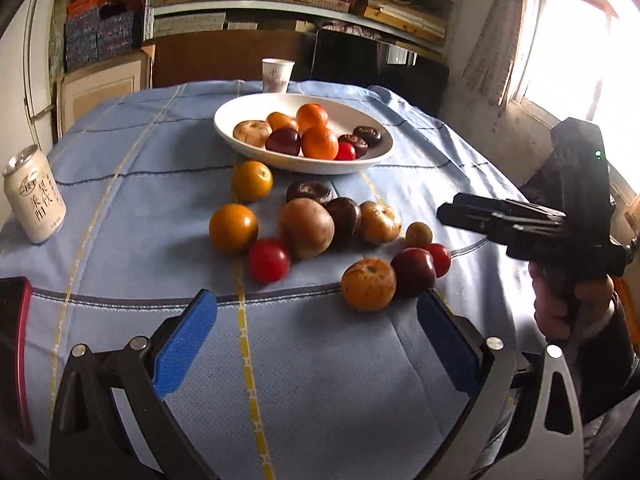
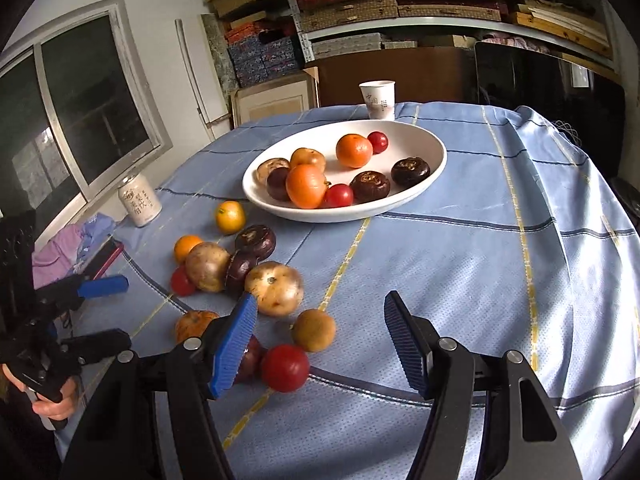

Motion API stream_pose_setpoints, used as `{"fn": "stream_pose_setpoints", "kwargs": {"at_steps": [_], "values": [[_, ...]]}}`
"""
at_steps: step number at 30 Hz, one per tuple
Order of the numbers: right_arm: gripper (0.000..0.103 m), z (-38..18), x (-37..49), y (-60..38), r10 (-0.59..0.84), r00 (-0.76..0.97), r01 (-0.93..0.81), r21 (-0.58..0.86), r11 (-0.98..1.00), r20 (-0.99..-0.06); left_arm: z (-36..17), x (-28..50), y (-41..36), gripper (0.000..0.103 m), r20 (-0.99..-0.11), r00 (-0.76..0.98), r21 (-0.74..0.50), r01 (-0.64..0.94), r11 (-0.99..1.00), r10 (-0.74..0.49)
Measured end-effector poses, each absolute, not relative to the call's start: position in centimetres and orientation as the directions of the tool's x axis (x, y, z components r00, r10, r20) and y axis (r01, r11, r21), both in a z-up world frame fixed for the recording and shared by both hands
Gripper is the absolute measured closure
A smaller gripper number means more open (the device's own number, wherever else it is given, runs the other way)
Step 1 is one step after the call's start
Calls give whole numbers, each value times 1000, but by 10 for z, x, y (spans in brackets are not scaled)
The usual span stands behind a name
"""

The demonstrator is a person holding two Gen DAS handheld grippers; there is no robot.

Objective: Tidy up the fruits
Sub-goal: 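Grasp another red cherry tomato with the right tool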

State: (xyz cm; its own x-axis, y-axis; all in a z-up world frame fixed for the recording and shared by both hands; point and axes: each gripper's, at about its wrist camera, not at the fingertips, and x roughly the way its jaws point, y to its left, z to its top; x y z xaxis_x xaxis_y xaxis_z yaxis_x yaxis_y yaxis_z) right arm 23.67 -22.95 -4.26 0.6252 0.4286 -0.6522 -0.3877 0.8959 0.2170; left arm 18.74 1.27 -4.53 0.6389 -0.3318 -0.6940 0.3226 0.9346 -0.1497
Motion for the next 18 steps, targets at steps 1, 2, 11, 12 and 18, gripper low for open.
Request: {"fn": "stream_pose_setpoints", "kwargs": {"at_steps": [1, 2, 11, 12, 18], "values": [[36, -44, 236, -229, 431, 616, -394, 215, 893, -660, -47, 188, 12, 5, -700, 634, -150, 321, 935, -329], [38, -44, 235, -228, 431, 609, -402, 209, 892, -667, -49, 189, 12, 5, -708, 628, -148, 315, 938, -323], [51, -49, 217, -218, 461, 545, -493, 177, 852, -700, -50, 194, 10, 5, -718, 617, -148, 320, 936, -324], [52, -50, 216, -216, 461, 537, -497, 177, 849, -707, -50, 194, 10, 5, -719, 615, -148, 319, 936, -324], [58, -56, 219, -215, 462, 504, -492, 197, 848, -730, -52, 196, 11, 5, -729, 605, -154, 311, 938, -321]]}}
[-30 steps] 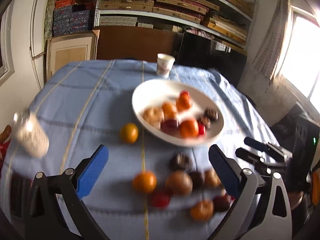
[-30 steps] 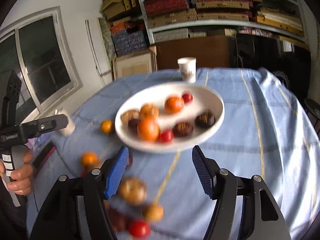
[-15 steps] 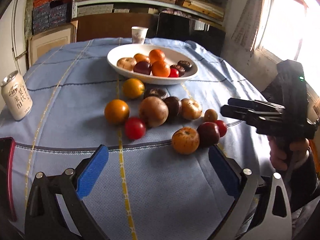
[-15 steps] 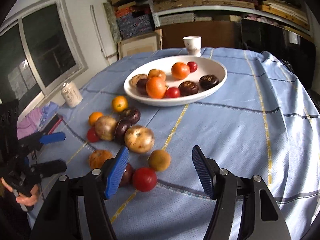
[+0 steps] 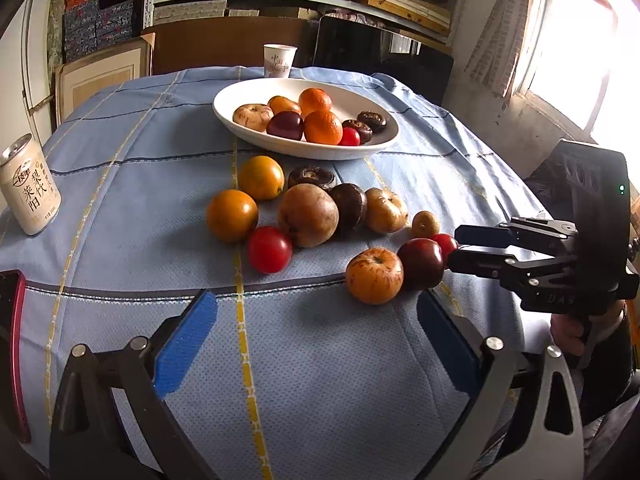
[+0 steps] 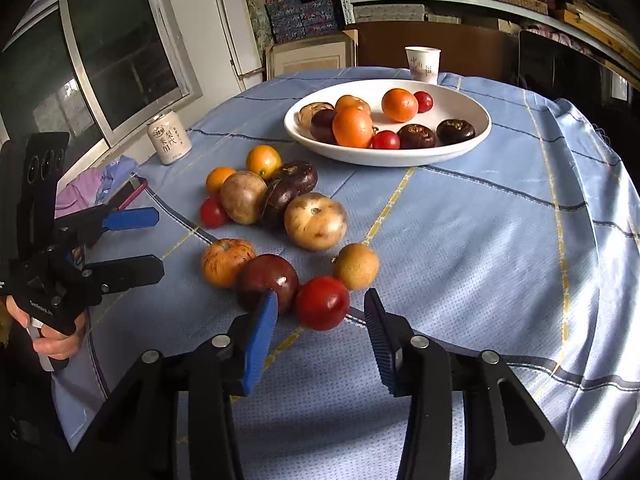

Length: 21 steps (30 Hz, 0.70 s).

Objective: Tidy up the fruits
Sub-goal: 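Grasp another red cherry tomato with the right tool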

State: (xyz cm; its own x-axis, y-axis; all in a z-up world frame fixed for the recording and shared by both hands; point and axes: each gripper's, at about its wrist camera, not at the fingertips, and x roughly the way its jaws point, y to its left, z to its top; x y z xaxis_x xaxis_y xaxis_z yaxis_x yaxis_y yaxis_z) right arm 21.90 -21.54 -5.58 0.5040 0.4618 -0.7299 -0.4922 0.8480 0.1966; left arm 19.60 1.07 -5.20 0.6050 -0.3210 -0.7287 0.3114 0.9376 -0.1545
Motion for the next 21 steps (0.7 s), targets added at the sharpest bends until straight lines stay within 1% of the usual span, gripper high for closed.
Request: {"fn": "stream_pose_setpoints", "kwargs": {"at_steps": [3, 9, 12, 16, 20, 21], "values": [[59, -58, 220, -216, 461, 500, -485, 204, 850, -733, -52, 196, 10, 5, -728, 606, -151, 314, 937, -320], [66, -61, 224, -216, 474, 480, -477, 233, 847, -738, -53, 196, 10, 5, -731, 604, -149, 314, 937, -319], [73, -64, 226, -216, 475, 468, -470, 245, 848, -745, -53, 195, 8, 5, -728, 605, -140, 327, 934, -321], [74, -62, 228, -220, 495, 468, -460, 277, 844, -732, -53, 195, 3, 5, -733, 594, -137, 349, 927, -332], [74, -55, 230, -232, 530, 485, -433, 336, 836, -695, -56, 200, -5, 5, -746, 561, -153, 380, 912, -359], [74, -54, 230, -233, 524, 493, -424, 334, 842, -694, -56, 201, -7, 7, -749, 554, -156, 385, 910, -363]]}}
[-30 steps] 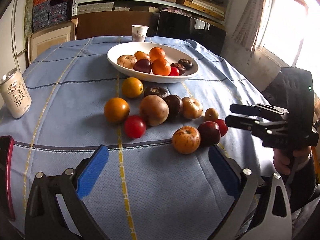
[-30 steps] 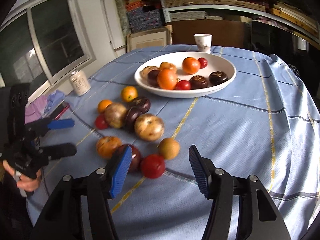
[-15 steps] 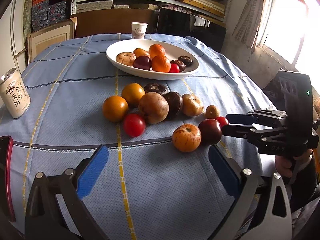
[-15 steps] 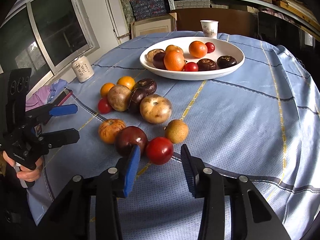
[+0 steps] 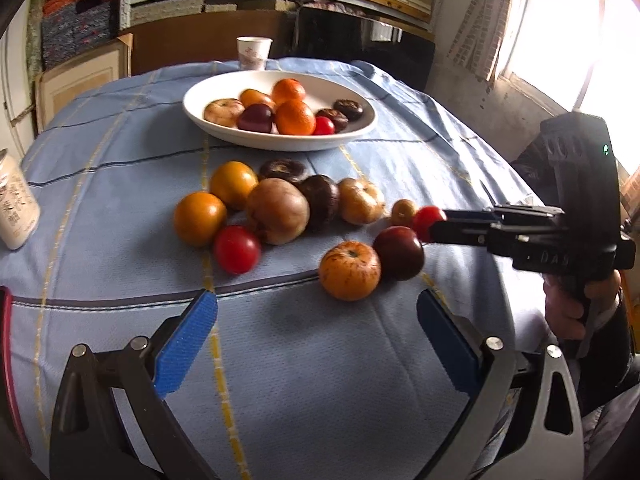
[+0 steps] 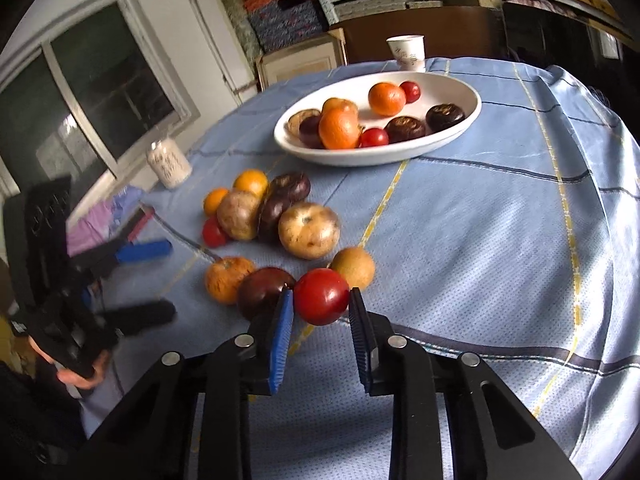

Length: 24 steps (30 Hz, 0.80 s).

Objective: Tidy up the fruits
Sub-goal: 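Grasp another red cherry tomato with the right tool, then grasp the striped orange-red apple with the left tool while the right tool holds the tomato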

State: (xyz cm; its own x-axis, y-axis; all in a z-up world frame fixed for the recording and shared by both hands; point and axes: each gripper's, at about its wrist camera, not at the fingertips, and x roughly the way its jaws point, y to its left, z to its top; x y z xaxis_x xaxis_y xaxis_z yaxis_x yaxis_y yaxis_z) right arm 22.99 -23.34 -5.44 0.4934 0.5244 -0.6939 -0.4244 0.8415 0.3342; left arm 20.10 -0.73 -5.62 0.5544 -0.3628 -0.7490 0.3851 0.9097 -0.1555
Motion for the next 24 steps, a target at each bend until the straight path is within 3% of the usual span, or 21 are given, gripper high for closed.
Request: {"fn": "stream_pose_setpoints", "kwargs": {"at_steps": [6, 12, 17, 24], "values": [[74, -53, 228, -234, 517, 502, -420, 327, 847, -693, -63, 217, -22, 33, -778, 500, -186, 394, 900, -380], [74, -50, 224, -235, 524, 509, -429, 327, 842, -682, -65, 226, -31, 34, -785, 492, -185, 392, 901, -376], [74, -48, 222, -238, 524, 519, -424, 329, 844, -675, -73, 234, -39, 44, -813, 452, -187, 392, 901, -366], [74, -47, 219, -237, 518, 526, -429, 316, 846, -674, -76, 241, -42, 45, -819, 448, -185, 384, 904, -358]]}}
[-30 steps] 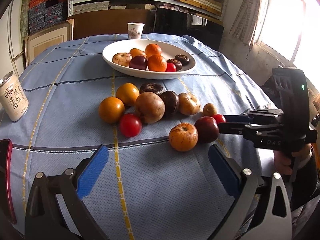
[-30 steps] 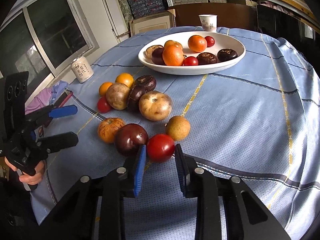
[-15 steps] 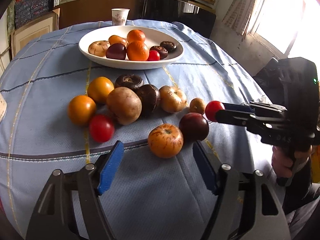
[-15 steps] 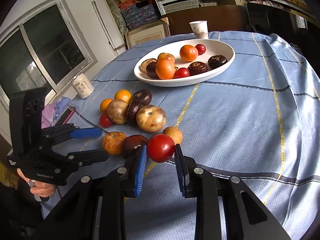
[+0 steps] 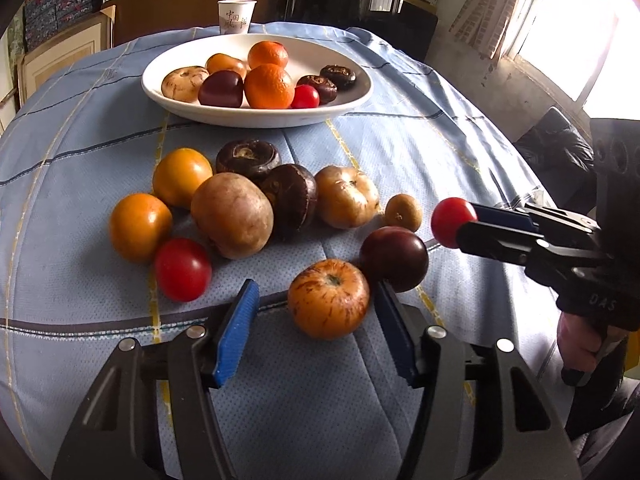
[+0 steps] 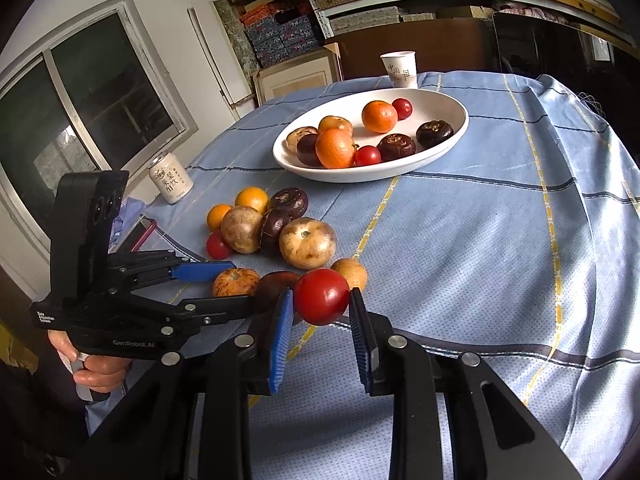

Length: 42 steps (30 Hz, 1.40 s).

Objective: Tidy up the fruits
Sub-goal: 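Grasp the striped orange-red apple with the left tool while the right tool holds the tomato, then carry the apple and tomato onto the white plate and open both tools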

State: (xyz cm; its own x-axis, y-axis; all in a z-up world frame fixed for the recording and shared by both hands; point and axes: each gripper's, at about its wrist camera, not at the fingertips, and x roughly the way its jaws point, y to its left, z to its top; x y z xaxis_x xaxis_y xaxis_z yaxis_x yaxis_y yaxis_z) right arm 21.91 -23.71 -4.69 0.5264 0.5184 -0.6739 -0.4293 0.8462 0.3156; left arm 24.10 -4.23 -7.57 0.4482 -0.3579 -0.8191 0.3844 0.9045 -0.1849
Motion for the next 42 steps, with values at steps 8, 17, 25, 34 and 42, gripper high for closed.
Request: {"fn": "stream_pose_setpoints", "kwargs": {"at_steps": [8, 17, 25, 34, 42], "values": [[74, -49, 221, -240, 494, 539, -405, 304, 862, -682, -76, 240, -49, 64, -822, 445, -167, 411, 896, -357], [74, -51, 222, -245, 487, 556, -384, 311, 869, -674, -65, 228, -41, 65, -792, 505, -148, 386, 911, -343], [74, -26, 230, -246, 550, 576, -419, 360, 834, -605, -28, 225, -15, 65, -740, 561, -162, 388, 908, -371], [74, 3, 308, -235, 508, 653, -377, 340, 862, -562, 18, 312, 6, 65, -707, 624, -162, 315, 935, -332], [73, -19, 380, -228, 463, 659, -302, 355, 885, -593, 11, 418, -5, 65, -745, 619, -121, 240, 963, -248]]}}
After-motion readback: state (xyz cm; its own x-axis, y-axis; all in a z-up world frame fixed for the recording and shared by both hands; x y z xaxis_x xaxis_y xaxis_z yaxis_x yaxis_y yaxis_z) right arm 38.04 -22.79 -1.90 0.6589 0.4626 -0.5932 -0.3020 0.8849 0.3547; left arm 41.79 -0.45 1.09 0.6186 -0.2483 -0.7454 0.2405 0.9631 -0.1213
